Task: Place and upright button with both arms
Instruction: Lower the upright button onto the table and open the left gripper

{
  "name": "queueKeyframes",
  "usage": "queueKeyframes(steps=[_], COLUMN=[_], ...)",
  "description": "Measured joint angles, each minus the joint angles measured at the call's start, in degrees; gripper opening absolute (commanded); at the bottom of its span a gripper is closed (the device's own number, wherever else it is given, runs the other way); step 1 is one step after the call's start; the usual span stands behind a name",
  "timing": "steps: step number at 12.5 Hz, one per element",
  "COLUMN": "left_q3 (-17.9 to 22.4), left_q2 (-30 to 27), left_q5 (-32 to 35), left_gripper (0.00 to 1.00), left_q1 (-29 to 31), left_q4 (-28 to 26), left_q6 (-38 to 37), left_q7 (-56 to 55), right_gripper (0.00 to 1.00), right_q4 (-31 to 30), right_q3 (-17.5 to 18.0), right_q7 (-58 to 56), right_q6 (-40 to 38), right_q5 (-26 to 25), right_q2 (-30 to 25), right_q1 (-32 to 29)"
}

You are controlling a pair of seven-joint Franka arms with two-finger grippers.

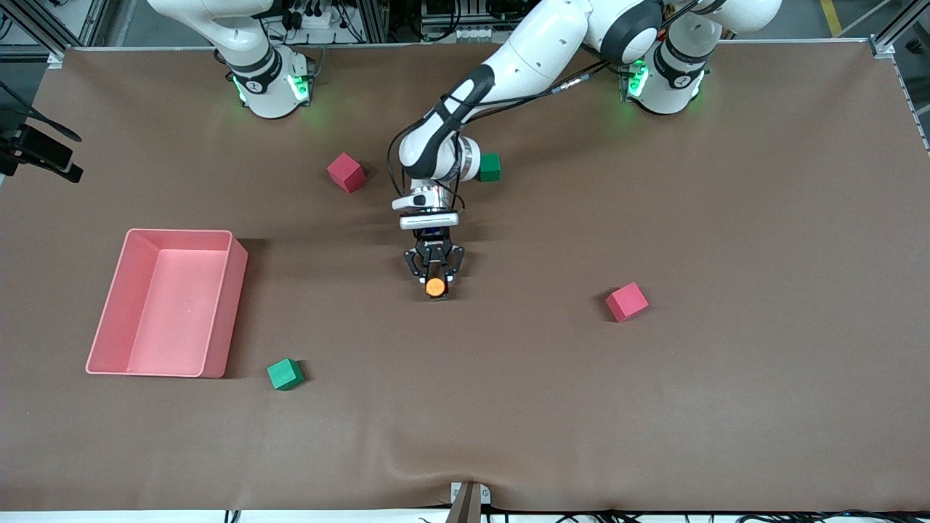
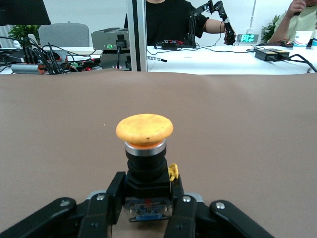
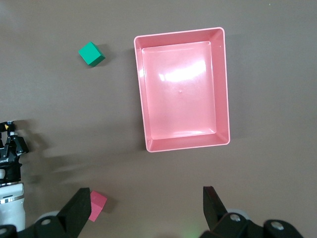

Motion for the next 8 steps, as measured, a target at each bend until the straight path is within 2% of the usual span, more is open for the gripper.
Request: queueKeyframes(steps=[1,2,6,8], left_q3=[0.1,0.1,-0.6,-2.7], left_q2=[0.2,0.2,0.2,0.1], left_q5=[0.5,0.7,-0.2,-4.5], left_gripper=[0.06,0.99,1.00,1.00], left_q1=[0.0,-0.1,-0.4,-0.7], left_q4=[-0.2,-0.2,-0.3,0.3], left_q6=[0.0,-0.1,-0.1,-0.2], left_q7=[-0.6,-0.8,-1.9,-2.4], right_gripper=[1.00,1.00,1.00,1.00], right_q4=[0.0,0.0,0.0,0.0], right_q3=[0.0,0.0,0.0,0.0], right_q7=[0.0,0.0,0.0,0.0], right_q6=[0.0,0.0,0.0,0.0], right_q5=[0.0,0.0,0.0,0.0], right_q2=[0.0,0.0,0.0,0.0], right_q1=[0.0,0.0,0.0,0.0])
